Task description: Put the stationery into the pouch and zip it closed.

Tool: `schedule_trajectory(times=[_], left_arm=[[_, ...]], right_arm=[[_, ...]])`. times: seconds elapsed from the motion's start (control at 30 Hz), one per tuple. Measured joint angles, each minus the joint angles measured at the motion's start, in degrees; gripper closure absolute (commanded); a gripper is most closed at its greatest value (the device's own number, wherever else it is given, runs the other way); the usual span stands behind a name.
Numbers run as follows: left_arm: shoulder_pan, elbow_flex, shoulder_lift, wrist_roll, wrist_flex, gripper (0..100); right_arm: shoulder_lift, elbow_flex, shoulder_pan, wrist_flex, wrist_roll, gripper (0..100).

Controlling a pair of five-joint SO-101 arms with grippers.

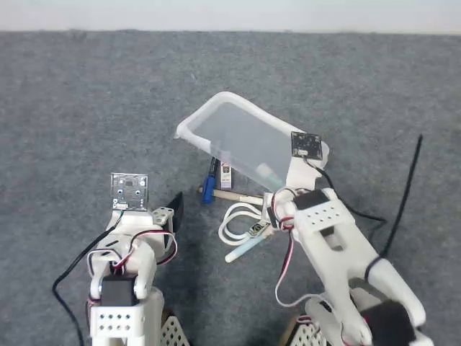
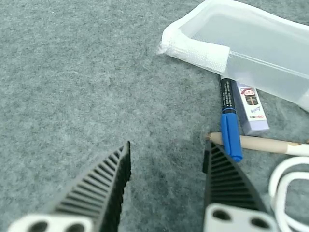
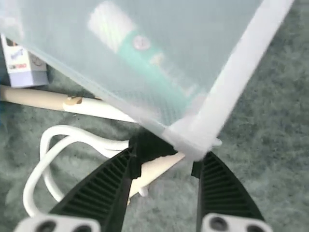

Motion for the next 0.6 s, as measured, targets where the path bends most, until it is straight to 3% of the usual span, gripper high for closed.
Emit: schedule_trajectory(times=[0.6], left_arm=[[0.0, 0.0, 0.0, 0.0, 0.0, 77]], right_arm=[[4.57, -3.69, 0.0, -0.18, -2.9, 82.4]])
